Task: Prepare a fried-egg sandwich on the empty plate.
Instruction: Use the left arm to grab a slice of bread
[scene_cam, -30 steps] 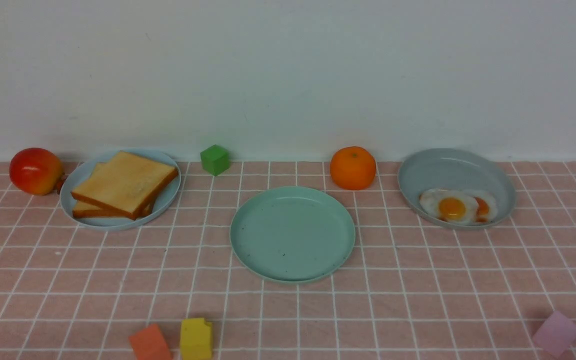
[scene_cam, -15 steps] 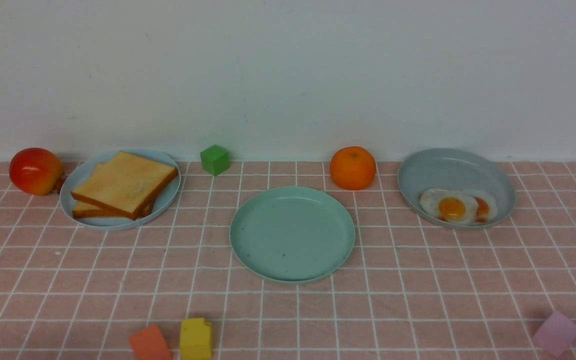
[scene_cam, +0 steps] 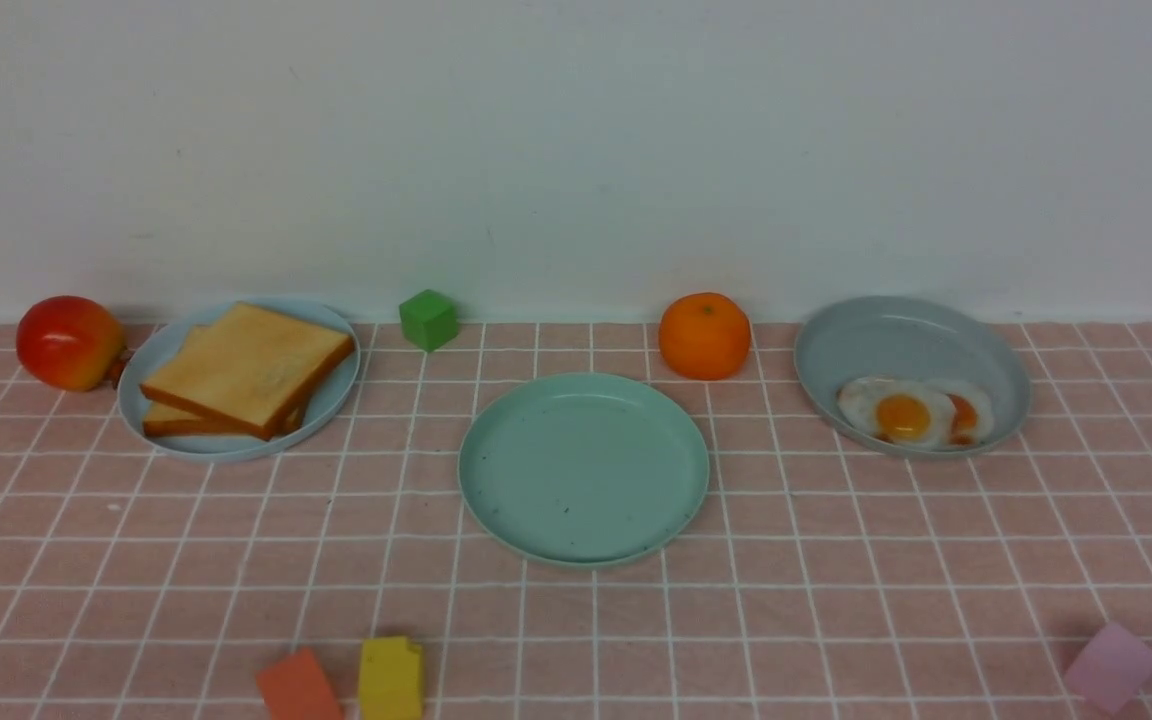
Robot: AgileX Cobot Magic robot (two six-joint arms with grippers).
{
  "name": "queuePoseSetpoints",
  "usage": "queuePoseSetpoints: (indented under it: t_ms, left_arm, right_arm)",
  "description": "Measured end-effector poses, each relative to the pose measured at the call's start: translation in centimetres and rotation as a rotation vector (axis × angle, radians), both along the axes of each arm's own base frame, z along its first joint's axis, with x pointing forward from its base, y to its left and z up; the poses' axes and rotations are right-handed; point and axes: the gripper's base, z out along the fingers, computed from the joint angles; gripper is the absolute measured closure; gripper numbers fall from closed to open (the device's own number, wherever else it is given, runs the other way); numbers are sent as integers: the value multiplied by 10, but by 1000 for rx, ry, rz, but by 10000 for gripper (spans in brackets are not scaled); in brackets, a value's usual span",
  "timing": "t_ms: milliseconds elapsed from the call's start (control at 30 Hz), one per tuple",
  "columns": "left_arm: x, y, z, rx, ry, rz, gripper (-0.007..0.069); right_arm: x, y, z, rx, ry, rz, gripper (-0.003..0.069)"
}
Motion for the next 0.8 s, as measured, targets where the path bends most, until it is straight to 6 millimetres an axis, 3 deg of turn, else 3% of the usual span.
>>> queuePoseSetpoints:
  t_ms: [100,300,533,667,800]
  left_arm:
    - [7,-10,35,239,74,-122,566]
    - [46,-25,71,516,262,-390,582]
    - [98,-51,74,606,416,-615,587]
    - [102,-66,68,680,397,-711,613]
    - [99,-74,66,701,392,-767,638]
  right_arm:
    - [0,0,0,0,0,0,418]
    - [0,0,0,0,0,0,418]
    - [0,0,0,0,0,0,418]
    - [0,0,0,4,-4,0,418]
    - [2,3,6,220,-72,-24,417]
